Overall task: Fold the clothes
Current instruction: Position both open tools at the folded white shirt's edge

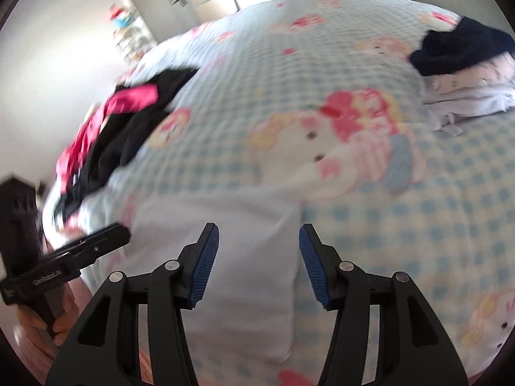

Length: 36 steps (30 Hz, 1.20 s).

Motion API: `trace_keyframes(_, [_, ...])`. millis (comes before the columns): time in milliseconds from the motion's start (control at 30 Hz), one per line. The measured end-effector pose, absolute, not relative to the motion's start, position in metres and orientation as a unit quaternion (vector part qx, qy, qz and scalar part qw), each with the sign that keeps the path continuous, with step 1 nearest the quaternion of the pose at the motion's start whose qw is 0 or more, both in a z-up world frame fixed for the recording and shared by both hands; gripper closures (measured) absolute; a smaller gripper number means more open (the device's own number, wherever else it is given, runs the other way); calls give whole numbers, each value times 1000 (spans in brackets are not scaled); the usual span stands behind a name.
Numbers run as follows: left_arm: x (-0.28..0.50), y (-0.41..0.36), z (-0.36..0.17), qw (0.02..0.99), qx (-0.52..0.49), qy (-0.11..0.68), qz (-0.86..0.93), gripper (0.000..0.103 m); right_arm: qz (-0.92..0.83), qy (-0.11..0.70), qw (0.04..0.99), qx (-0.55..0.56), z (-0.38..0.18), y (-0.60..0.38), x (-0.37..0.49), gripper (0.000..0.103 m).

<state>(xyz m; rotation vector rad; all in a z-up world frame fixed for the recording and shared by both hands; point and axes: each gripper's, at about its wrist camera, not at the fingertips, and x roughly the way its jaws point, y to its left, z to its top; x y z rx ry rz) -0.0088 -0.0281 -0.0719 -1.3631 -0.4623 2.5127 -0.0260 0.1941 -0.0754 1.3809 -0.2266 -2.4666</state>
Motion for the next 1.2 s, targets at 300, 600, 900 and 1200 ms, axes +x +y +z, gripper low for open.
trace_keyframes(300, [2, -54, -97, 44, -513, -159, 843, 48, -849, -61, 114, 513, -103, 196, -6, 46])
trace_keyframes(600, [24, -51, -92, 89, -514, -167, 837, 49, -841, -63, 160, 513, -85, 202, 14, 46])
trace_keyframes(900, [39, -81, -100, 55, -527, -186, 827, 45, -844, -65, 100, 523, -101, 233, 21, 46])
trace_keyframes(1200, [59, -94, -90, 74, -512, -232, 824, 47, -842, -85, 123, 518, -89, 233, 18, 46])
